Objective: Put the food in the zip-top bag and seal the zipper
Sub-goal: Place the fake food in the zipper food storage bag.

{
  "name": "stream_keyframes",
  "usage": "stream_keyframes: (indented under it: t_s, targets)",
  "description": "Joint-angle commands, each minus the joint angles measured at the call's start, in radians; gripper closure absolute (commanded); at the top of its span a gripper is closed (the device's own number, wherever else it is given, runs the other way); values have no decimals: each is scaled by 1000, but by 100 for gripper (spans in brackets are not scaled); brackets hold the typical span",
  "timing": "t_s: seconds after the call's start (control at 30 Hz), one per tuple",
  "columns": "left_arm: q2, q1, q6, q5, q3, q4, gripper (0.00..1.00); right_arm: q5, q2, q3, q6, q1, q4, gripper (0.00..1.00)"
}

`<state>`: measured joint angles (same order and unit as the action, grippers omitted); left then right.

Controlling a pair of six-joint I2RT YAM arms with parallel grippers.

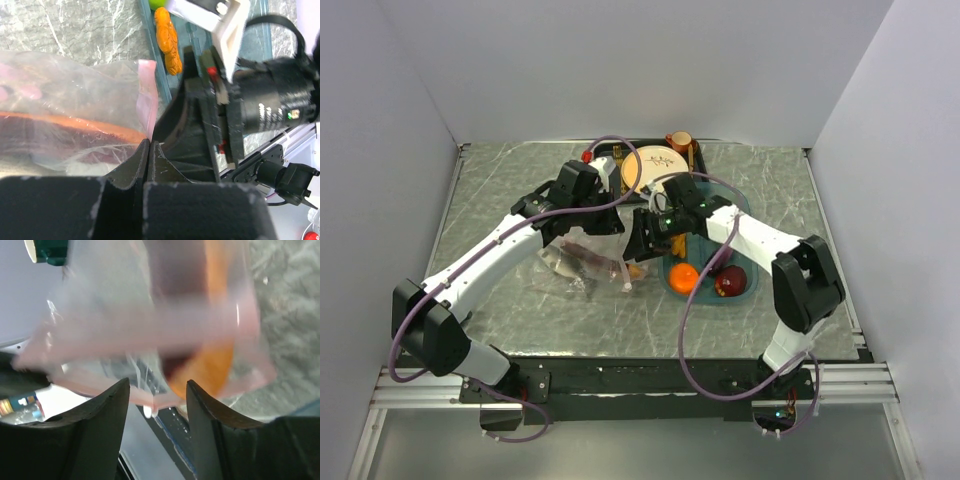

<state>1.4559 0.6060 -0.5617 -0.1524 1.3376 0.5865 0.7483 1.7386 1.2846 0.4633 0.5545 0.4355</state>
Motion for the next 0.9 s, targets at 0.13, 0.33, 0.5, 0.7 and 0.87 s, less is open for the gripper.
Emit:
stream_keyframes:
  t_s: [0.13,0.33,0.5,0.7,0.87]
  targets:
    - [-19,6,8,1,23,-37,99,-164,-181,-139,34,-11,-40,43]
    - [-2,5,14,-4,41,-27,99,-144,-169,-162,15,-13,-35,44]
    - [-8,5,11,2,40,-28,99,-103,-126,-157,24,-13,-35,45]
    - [-5,5,8,5,41,-28,99,-70,-90,-168,52,-11,-78,51]
    - [14,5,16,-3,57,-21,99,-49,-77,-179,60,-2,-89,51]
